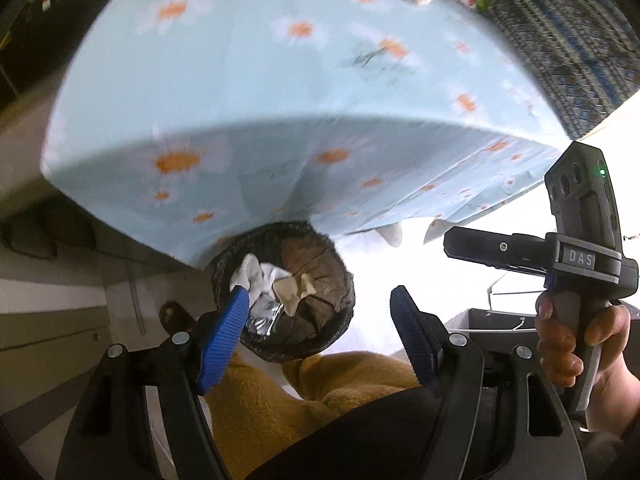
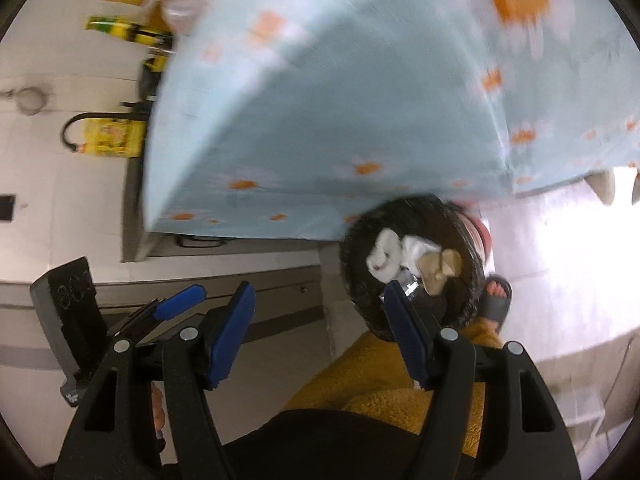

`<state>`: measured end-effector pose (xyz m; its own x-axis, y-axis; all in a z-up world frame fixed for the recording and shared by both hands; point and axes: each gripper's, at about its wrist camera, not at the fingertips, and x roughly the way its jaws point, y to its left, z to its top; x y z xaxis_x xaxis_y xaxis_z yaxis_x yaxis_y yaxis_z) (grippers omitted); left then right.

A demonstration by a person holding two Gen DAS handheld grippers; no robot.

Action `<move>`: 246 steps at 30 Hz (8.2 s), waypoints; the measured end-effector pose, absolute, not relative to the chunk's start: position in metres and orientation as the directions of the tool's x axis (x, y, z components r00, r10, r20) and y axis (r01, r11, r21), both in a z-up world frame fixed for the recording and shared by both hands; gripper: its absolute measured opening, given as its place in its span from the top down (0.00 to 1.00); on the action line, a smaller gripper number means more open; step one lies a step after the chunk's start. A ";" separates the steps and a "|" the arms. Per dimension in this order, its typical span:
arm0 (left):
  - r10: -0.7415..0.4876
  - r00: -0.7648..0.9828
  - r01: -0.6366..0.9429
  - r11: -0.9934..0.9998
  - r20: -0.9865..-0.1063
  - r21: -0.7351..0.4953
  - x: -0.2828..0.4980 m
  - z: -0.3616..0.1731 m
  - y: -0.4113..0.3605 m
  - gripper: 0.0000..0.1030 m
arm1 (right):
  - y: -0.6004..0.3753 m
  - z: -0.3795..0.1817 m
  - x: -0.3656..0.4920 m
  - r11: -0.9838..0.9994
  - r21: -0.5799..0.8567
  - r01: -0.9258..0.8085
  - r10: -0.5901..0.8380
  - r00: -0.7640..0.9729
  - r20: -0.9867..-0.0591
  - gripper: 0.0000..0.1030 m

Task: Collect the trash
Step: 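Raise both tools back over the table toward the remaining trash, then grasp the clear plastic cup with the left tool, then grasp the crumpled clear plastic bag with the right tool while the left tool holds the cup, then carry the cup and plastic bag down over the trash bin with both tools, then open both tools to drop the cup and plastic bag into the bin, then raise both tools back over the table toward the remaining trash, then grasp the white cloth with the right tool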

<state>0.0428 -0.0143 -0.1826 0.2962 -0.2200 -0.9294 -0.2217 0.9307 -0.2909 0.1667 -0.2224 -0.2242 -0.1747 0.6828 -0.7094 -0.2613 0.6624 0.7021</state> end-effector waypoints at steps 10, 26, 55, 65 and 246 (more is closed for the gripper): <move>-0.115 0.449 -0.210 0.950 -0.886 -0.229 0.061 -0.103 -0.015 0.31 | -0.230 -0.133 0.186 0.589 0.672 -0.448 0.752 -0.002 -0.660 0.31; -0.023 0.535 -0.097 0.991 -0.845 -0.088 0.153 -0.053 0.043 0.13 | -0.232 -0.077 0.249 0.653 0.648 -0.391 0.749 0.211 -0.628 0.20; -0.049 0.395 -0.354 0.913 -0.917 -0.201 0.326 -0.120 0.156 0.07 | -0.190 -0.071 0.298 0.698 0.606 -0.382 0.702 0.197 -0.684 0.16; 0.021 0.318 -0.431 0.894 -0.948 -0.125 0.346 -0.146 0.154 0.14 | -0.196 -0.096 0.352 0.641 0.639 -0.426 0.736 0.104 -0.669 0.16; 0.071 0.577 -0.375 0.908 -0.814 -0.187 0.172 -0.067 0.022 0.07 | -0.064 -0.113 0.454 0.575 0.221 -0.788 0.561 0.183 -0.807 0.38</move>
<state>0.1715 0.0218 -0.0669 0.5770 0.0708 -0.8136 -0.3750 0.9080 -0.1870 0.4536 -0.0638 -0.1126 0.1826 0.5611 -0.8073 -0.7878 0.5748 0.2214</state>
